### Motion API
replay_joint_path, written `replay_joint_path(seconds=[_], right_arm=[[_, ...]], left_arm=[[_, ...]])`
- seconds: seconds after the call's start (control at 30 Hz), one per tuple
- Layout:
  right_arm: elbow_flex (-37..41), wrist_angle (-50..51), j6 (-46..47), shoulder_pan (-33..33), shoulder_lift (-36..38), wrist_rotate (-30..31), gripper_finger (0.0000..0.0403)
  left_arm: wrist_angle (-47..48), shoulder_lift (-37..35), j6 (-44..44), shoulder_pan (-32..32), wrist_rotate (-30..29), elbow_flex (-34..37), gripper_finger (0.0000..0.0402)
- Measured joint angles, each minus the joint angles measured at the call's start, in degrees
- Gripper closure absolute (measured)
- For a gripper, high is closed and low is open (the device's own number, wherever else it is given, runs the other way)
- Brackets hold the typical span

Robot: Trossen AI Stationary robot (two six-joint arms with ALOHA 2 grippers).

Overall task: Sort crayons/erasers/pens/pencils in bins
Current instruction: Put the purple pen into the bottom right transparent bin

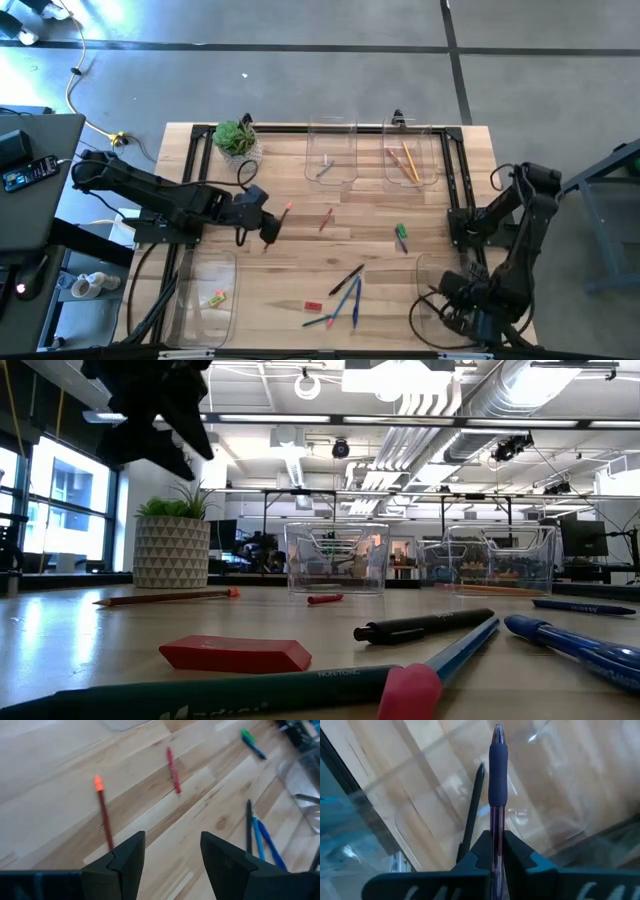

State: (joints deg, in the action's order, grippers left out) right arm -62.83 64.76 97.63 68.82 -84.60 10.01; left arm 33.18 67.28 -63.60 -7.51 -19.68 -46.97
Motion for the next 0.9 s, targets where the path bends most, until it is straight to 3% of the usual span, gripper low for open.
replay_joint_path(seconds=[0.2,0.47,0.7,0.9], right_arm=[[0.02,-4.32,-0.53,-0.02,-4.99,-1.94,0.04],[0.02,-7.92,0.04,-0.1,-7.65,-2.11,0.04],[0.68,-8.52,-0.03,-0.14,-8.36,-1.47,0.04],[5.5,-14.87,-0.02,-0.17,-8.3,-3.02,0.04]], left_arm=[[2.63,3.14,5.79,0.0,-0.62,-5.73,0.022],[17.91,8.59,7.24,0.0,-2.37,-14.72,0.0234],[19.79,13.51,6.76,0.0,-1.95,-15.82,0.0245],[19.81,18.34,6.42,0.0,0.51,-15.75,0.0245]])
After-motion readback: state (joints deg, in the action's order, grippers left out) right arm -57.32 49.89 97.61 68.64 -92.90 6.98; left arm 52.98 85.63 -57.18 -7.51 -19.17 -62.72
